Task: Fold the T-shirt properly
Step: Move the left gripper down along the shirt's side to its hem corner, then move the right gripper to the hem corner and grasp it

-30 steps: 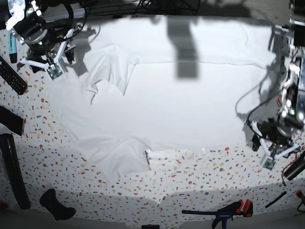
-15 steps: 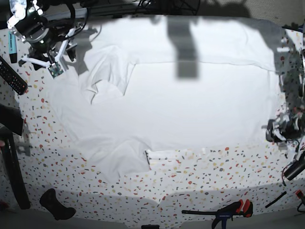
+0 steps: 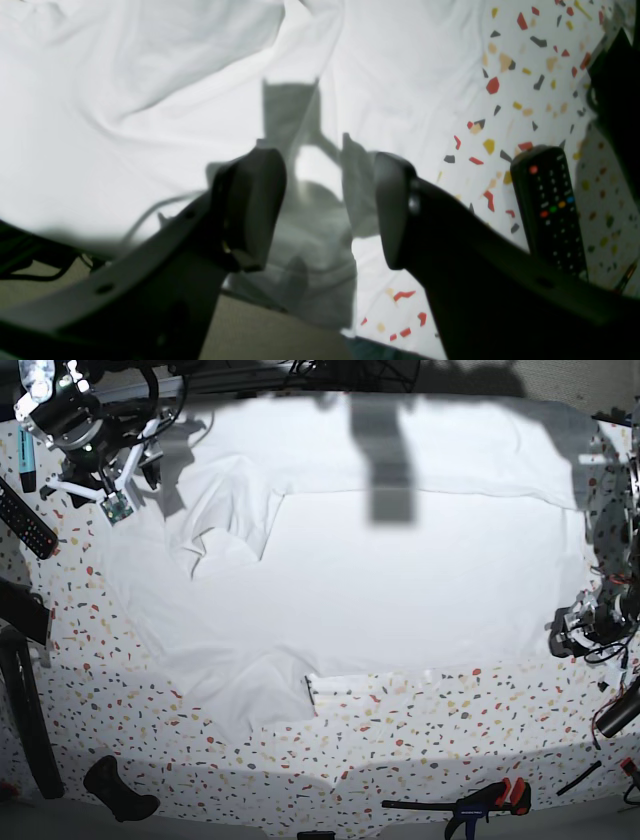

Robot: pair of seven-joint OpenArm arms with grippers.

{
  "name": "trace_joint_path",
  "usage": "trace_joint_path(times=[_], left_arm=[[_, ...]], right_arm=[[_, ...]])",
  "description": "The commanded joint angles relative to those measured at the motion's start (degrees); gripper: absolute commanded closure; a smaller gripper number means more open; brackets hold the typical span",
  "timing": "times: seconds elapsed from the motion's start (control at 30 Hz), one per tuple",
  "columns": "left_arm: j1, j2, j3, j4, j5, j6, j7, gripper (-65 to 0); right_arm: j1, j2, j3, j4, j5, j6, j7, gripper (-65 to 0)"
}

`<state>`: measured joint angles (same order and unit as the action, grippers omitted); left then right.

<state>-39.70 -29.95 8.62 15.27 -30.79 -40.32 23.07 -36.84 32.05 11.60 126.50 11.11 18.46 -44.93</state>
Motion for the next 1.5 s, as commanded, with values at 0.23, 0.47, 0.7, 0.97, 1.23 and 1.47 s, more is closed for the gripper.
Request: trace_joint_path(times=[0.23,0.47,0.7,0.97,1.23,1.47], left_arm=[[-1.09,0.92,-0.07,0.68,0.48,0.32,1.09,-32.2],[-1.09,1.53,-0.07,0.68,0.50,0.32,2.51,-32.2],[-1.09,1.51,-0.04,0.68,0.50,0.32,2.82,-29.7],[-1.09,1.44,-0.07,0.68,0.50,0.32,-0.46,0.0],[-1.14,0.87,-0.07,0.70,0.48,0.32,-0.94,0.0],[-1.27,0.70,-0.07,0.70,0.48,0.32,-1.86,0.0]], right_arm=[[0.02,0.66,0.39,1.01,0.07,-0.37,1.20,-31.8],[0.02,0.63,0.39,1.01,0.07,-0.37,1.20,-31.8],[0.02,0.63,0.39,1.01,0.07,-0.35,1.22,-31.8],[0.09,0.63,0.39,1.01,0.02,-0.20,1.86,-31.6],[14.29,-4.00,0.39,-2.14,0.07,0.07,2.45,-28.7],[31.36,-12.59,0.39,-12.59,-0.44,0.20,2.45,-26.9]])
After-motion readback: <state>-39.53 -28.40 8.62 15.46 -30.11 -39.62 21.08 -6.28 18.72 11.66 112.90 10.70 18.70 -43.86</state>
